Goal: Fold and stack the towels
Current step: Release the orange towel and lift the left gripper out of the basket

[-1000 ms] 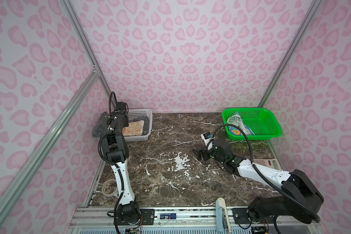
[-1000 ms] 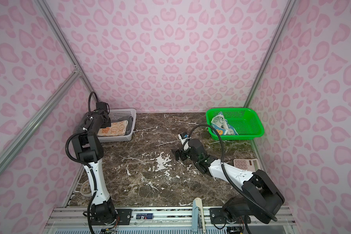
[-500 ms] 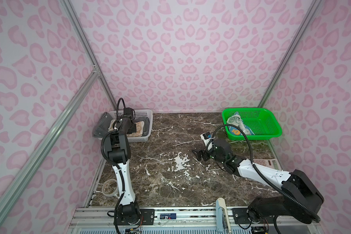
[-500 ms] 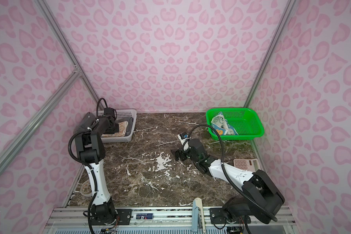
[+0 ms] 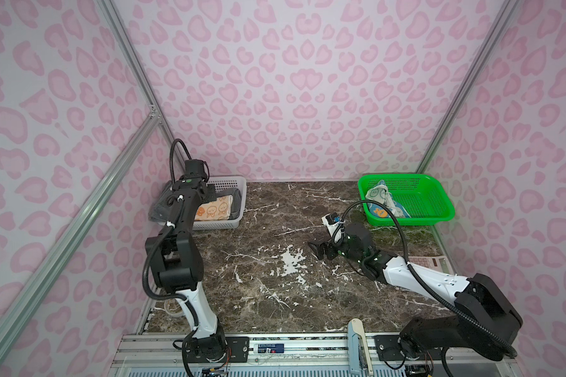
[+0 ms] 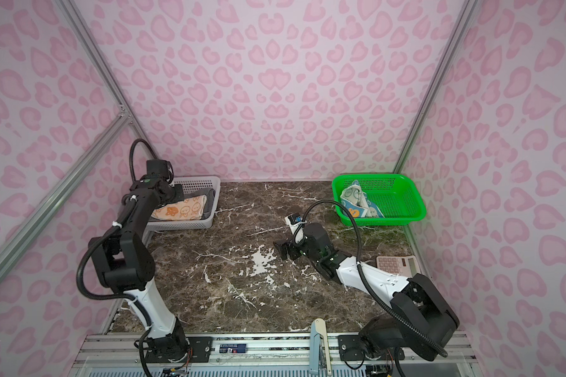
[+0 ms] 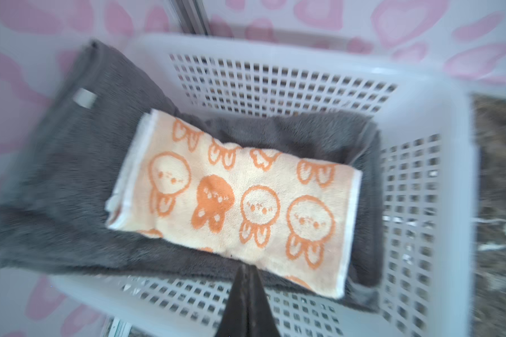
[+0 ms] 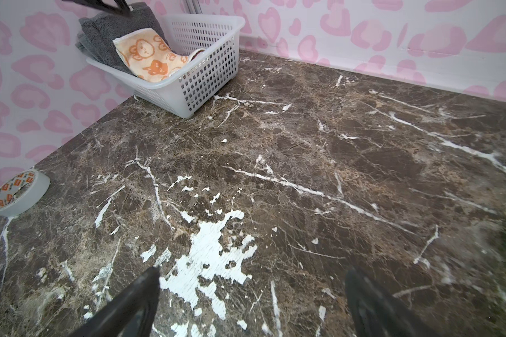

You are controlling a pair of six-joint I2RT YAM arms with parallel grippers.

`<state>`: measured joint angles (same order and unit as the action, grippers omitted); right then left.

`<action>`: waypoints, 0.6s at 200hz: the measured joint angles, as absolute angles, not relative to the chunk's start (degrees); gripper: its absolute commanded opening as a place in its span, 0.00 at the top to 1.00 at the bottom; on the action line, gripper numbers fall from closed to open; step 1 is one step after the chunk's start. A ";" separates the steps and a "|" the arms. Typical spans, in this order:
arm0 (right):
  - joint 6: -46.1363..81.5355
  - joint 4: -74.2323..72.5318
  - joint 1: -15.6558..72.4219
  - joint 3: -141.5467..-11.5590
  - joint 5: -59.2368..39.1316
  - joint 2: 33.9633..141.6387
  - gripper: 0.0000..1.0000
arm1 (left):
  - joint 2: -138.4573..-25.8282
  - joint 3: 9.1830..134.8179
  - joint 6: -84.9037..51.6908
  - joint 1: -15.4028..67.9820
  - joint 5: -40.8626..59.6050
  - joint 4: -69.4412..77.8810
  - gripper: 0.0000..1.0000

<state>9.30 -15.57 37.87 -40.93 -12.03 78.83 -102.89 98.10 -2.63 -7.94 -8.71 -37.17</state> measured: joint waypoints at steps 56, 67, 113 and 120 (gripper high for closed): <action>9.19 -15.33 38.26 -41.04 -12.19 77.32 0.01 | -83.11 87.48 -3.73 -7.73 -0.38 -32.23 0.97; 8.95 -15.03 38.26 -41.21 -12.19 76.88 0.01 | -82.85 84.42 -3.90 -7.35 1.83 -33.63 0.97; 7.18 -12.56 38.24 -43.40 -11.92 75.75 0.01 | -73.71 71.53 -3.81 -4.80 9.21 -32.45 0.97; 6.76 -11.29 38.24 -44.12 -11.44 75.59 0.01 | -72.86 69.71 -3.81 -4.38 9.89 -32.51 0.97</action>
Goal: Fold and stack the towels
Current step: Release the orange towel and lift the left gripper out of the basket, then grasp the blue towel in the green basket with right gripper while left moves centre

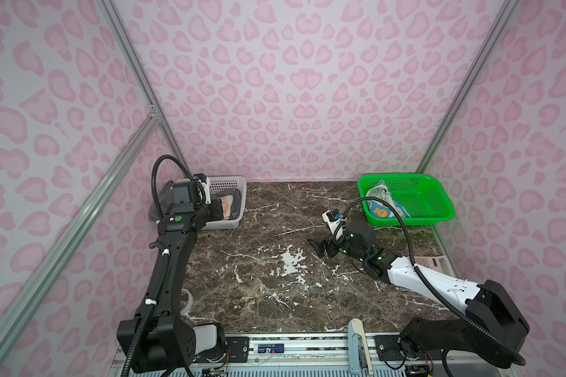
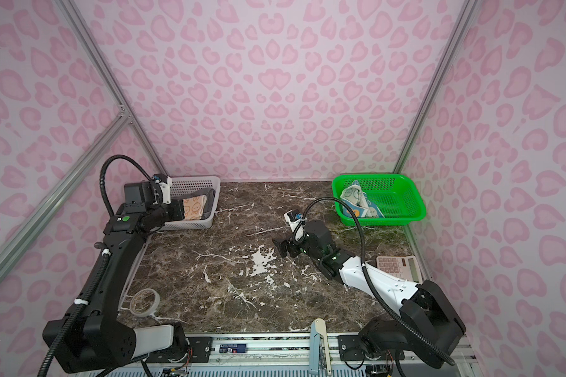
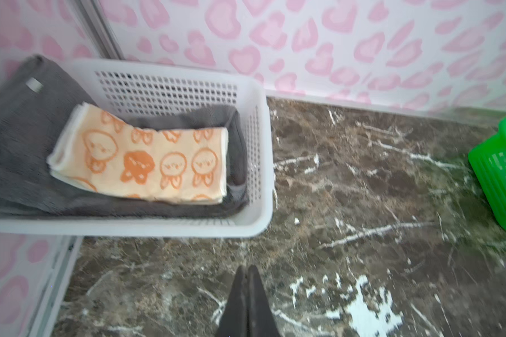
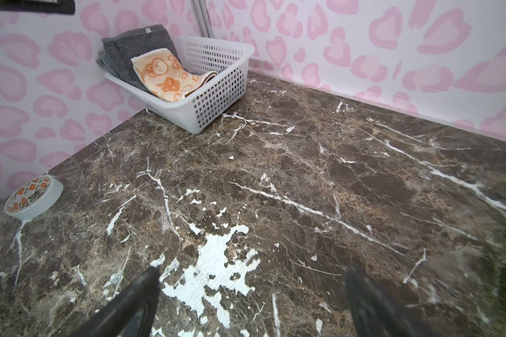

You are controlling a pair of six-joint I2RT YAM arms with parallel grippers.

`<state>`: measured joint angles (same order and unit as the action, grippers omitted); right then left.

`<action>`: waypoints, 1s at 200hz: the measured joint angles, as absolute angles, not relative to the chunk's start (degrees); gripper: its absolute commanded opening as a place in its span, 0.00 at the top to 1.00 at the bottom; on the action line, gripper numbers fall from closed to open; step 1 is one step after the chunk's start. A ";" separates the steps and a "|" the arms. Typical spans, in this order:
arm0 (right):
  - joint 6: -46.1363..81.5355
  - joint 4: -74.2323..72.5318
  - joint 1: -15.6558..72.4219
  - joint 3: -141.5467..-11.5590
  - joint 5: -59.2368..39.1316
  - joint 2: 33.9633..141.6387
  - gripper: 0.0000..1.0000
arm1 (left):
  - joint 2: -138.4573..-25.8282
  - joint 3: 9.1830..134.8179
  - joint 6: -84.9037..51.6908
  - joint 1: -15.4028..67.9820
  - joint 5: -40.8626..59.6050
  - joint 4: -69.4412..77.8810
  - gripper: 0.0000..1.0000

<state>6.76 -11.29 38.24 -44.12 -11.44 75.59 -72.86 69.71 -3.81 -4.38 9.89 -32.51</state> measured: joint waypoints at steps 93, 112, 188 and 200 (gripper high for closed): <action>2.39 13.65 20.95 -67.68 0.51 85.06 0.06 | -62.24 51.05 -9.80 7.16 16.40 -24.73 0.97; 3.31 17.50 15.11 -72.82 2.37 89.86 0.07 | -61.56 48.40 -12.05 10.50 16.12 -21.85 0.97; 8.88 25.23 -0.38 -88.62 4.19 110.28 0.08 | -64.29 42.52 -19.92 20.64 11.60 -9.76 0.71; 9.69 25.69 -1.89 -91.13 3.62 113.30 0.08 | -65.80 42.44 -20.64 21.93 10.37 -8.43 0.61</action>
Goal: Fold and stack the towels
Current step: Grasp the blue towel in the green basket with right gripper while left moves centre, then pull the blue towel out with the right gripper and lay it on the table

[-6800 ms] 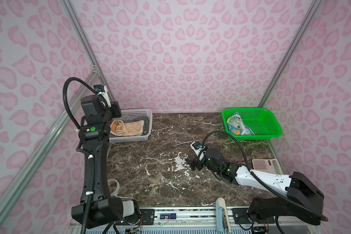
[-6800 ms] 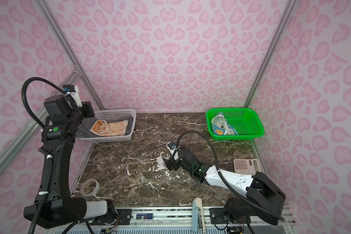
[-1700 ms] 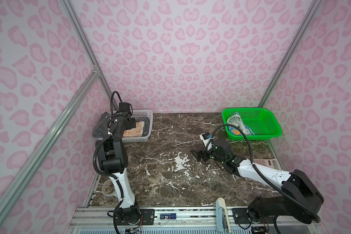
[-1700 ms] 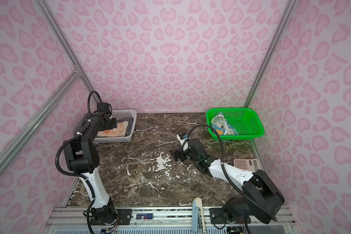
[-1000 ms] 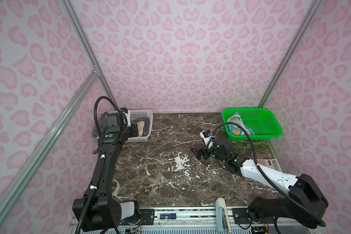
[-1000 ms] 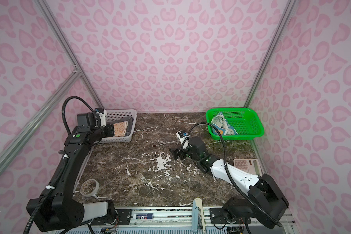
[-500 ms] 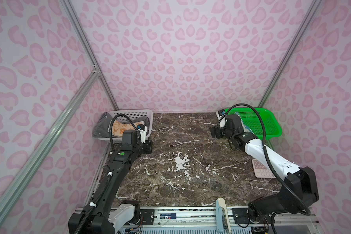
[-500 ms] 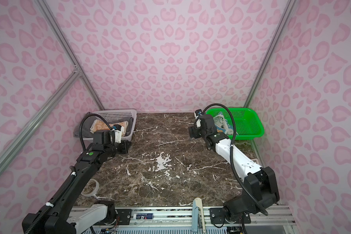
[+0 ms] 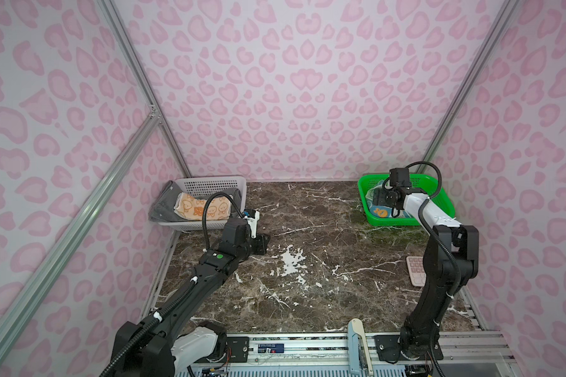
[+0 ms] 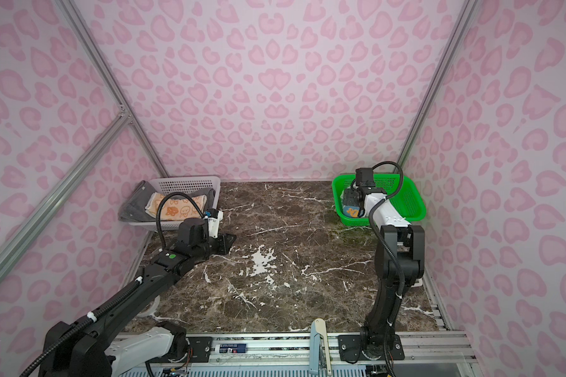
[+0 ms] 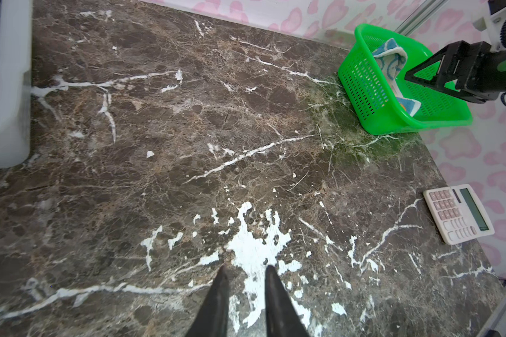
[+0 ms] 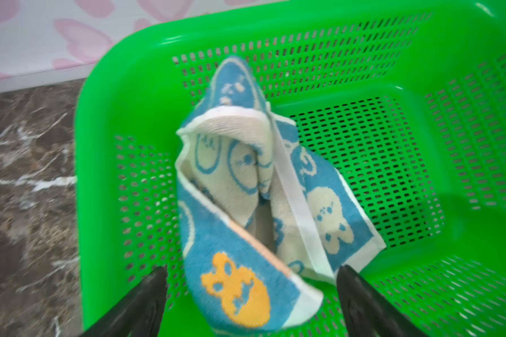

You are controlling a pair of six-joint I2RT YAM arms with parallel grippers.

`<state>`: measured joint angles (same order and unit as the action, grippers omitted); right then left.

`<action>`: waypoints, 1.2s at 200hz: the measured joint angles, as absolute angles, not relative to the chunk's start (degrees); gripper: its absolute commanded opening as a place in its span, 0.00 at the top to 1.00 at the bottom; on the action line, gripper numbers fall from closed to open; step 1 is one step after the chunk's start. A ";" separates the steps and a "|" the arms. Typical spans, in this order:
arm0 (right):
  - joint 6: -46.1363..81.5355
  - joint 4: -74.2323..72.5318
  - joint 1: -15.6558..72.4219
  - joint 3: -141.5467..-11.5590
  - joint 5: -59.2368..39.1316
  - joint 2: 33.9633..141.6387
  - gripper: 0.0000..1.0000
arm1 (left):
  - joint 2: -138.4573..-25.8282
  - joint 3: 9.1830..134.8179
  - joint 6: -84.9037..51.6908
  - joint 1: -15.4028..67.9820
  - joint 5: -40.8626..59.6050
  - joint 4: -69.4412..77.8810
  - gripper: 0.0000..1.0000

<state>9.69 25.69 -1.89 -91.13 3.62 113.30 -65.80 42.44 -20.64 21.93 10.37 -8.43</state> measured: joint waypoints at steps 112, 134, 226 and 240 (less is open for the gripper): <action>10.96 31.70 -4.21 -102.15 -3.44 125.36 1.00 | -77.76 47.57 -23.90 28.42 5.93 -2.92 0.29; 10.61 27.99 -3.62 -96.68 -3.16 118.21 1.00 | -78.32 49.19 -23.88 28.56 5.61 -2.90 0.29; 4.67 21.21 7.94 -79.88 -15.22 85.69 1.00 | -78.06 55.22 -21.02 28.62 7.29 -4.62 0.23; 3.92 21.34 11.62 -77.71 -18.85 82.91 1.00 | -77.14 55.29 -20.49 28.62 7.31 -5.34 0.22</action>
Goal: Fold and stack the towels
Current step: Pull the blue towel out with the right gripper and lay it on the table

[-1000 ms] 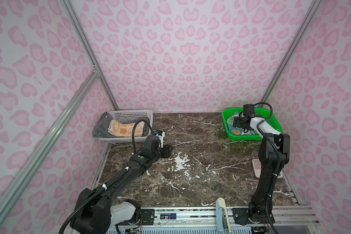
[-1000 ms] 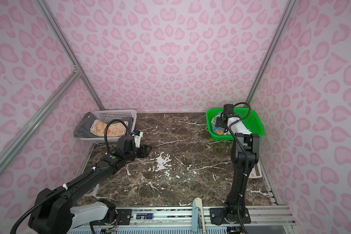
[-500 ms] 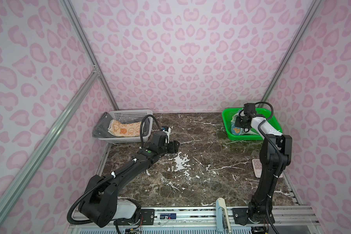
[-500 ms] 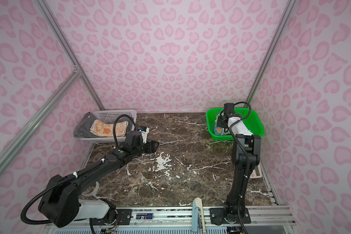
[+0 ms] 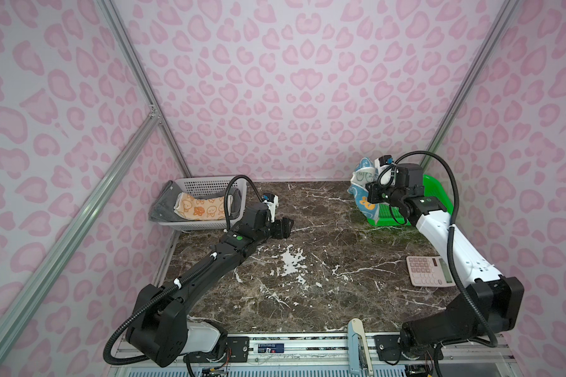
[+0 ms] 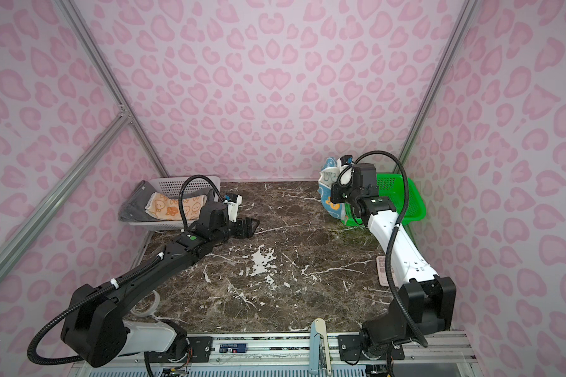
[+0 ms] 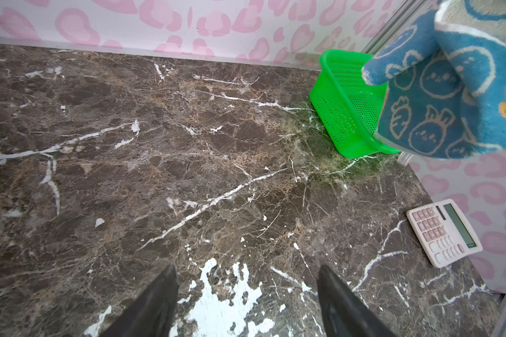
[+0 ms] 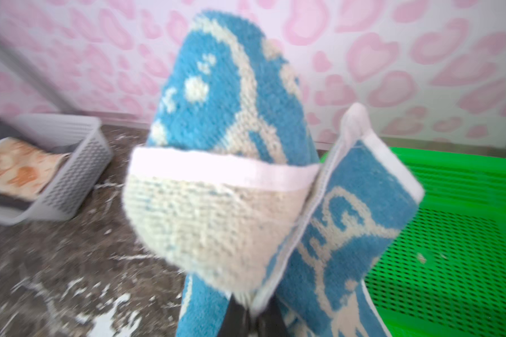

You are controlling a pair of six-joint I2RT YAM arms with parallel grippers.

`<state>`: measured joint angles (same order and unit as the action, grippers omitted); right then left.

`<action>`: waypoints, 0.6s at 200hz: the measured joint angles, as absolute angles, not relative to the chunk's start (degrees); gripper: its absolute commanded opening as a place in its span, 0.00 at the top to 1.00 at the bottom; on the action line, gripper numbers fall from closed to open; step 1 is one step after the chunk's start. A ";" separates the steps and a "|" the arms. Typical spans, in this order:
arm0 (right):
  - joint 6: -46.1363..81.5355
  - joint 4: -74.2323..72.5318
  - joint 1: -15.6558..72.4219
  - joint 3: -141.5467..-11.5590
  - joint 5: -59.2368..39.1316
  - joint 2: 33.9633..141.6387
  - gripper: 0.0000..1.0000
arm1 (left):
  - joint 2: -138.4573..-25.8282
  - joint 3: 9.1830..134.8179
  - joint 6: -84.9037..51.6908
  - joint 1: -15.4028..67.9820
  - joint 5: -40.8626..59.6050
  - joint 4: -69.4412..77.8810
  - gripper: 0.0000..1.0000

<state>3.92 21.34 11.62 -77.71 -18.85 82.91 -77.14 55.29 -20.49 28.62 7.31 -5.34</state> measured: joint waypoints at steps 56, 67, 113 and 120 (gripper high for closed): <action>-0.21 25.61 25.87 -67.77 -23.03 85.45 0.67 | -73.67 55.18 -18.79 28.18 5.56 -10.07 0.20; 0.01 26.04 26.37 -66.04 -22.44 87.46 0.64 | -73.65 55.07 -18.63 28.12 5.37 -10.74 0.20; 5.43 25.93 25.36 -63.59 -12.10 89.01 0.45 | -76.42 55.53 -17.93 28.08 5.02 -13.45 0.20; 5.61 26.00 24.86 -63.90 -9.74 88.99 0.42 | -77.08 55.88 -17.93 28.08 5.08 -13.63 0.20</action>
<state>5.61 26.00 24.86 -63.90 -9.74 88.99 -77.08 55.88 -17.93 28.08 5.08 -13.63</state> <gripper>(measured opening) 0.541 0.801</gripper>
